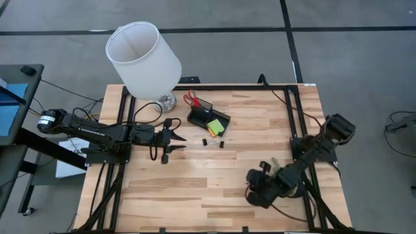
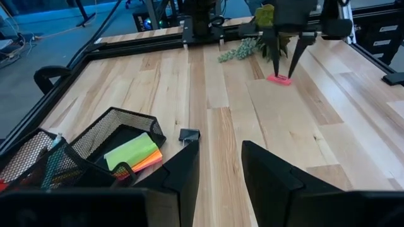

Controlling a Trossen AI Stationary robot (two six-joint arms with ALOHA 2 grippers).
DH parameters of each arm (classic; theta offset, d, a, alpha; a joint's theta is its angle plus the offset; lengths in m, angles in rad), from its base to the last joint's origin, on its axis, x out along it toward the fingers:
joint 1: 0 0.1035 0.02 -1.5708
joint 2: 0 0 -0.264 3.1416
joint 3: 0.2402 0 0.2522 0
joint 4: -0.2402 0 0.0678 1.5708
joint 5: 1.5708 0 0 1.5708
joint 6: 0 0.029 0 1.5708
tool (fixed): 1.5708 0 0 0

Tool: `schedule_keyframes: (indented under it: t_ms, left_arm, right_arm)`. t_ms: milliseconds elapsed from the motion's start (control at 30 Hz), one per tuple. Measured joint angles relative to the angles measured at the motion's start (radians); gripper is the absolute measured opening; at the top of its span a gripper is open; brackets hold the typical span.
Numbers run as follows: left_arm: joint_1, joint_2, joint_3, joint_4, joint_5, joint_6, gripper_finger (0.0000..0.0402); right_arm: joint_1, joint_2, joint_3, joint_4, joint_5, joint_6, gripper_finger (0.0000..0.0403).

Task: Pick and place office supplies into organizer
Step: Put the pink eraser into the black desk organizer

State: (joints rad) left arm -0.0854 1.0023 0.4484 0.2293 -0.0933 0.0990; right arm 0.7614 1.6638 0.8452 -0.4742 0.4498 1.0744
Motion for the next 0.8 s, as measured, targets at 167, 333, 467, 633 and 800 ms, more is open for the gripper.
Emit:
schedule_keyframes:
  t_ms: [167, 333, 467, 633, 800]
  left_arm:
    - [0.0, 0.0, 0.0, -0.007, 0.013, -0.01, 0.0112]
    - [0.0, 0.0, 0.0, -0.008, 0.033, -0.014, 0.0112]
    - [0.0, 0.0, 0.0, -0.005, 0.033, -0.015, 0.0112]
    - [0.0, 0.0, 0.0, -0.004, 0.033, -0.027, 0.0112]
    - [0.0, 0.0, 0.0, -0.013, 0.034, -0.035, 0.0112]
  right_arm:
    - [-0.051, 0.0, 0.0, 0.02, -0.147, -0.171, 0.0106]
    - [-0.095, -0.001, 0.001, 0.008, -0.294, -0.259, 0.013]
    - [-0.124, -0.003, 0.004, -0.001, -0.368, -0.375, 0.0157]
    - [-0.15, -0.002, 0.019, -0.039, -0.377, -0.6, 0.0187]
    - [-0.172, -0.001, 0.022, -0.095, -0.373, -0.755, 0.0206]
